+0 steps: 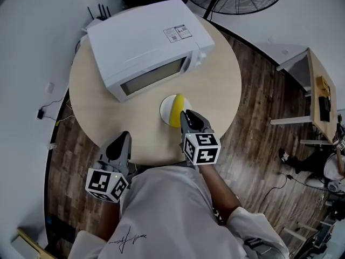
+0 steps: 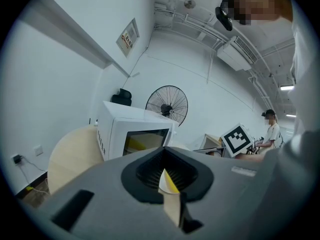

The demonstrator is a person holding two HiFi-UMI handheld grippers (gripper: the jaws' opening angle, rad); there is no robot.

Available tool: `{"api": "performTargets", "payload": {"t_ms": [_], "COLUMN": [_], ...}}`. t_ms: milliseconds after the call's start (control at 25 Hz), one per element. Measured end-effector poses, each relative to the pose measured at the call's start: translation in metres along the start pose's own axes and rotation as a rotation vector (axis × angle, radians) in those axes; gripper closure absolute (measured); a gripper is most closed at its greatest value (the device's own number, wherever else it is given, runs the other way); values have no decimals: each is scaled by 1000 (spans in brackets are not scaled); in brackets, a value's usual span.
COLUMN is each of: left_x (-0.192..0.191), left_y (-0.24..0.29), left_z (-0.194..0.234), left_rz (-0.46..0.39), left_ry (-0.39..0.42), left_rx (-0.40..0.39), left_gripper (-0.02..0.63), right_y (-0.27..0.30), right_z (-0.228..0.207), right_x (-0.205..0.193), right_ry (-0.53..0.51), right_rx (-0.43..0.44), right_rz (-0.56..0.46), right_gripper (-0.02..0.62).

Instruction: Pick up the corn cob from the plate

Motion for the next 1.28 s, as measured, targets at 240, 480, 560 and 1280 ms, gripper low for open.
{"api": "performTargets", "payload": {"t_ms": [240,480,560,1280], "left_x": [-2,-4,-5,-15], "left_y": [6,10,12,17], "left_z": [-9,-16,-17,-16], "left_rz": [13,24,27,53], "left_ry": [-1,2,-1,3], "left_rx": [-5,-7,-3,31], "left_gripper": [607,607,607,607], "right_y": [8,16,19,49], "right_z": [-12,-20,-23,-41], "right_x": [-4,-13,-17,-45], "right_ry": [22,63,76,202], "right_rx": [1,8,6,-7], "right_rz": [16,40,48,124], "right_gripper": [517,502,499,426]}}
Point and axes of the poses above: the fingertips, and each gripper's own axes: y forward along the fingers, z to its left, x out of its top, the point moved 5 cm from there along -y, backward along the fingers, and after that the axes turned 13 degrees about x, right-handed, at the moved point
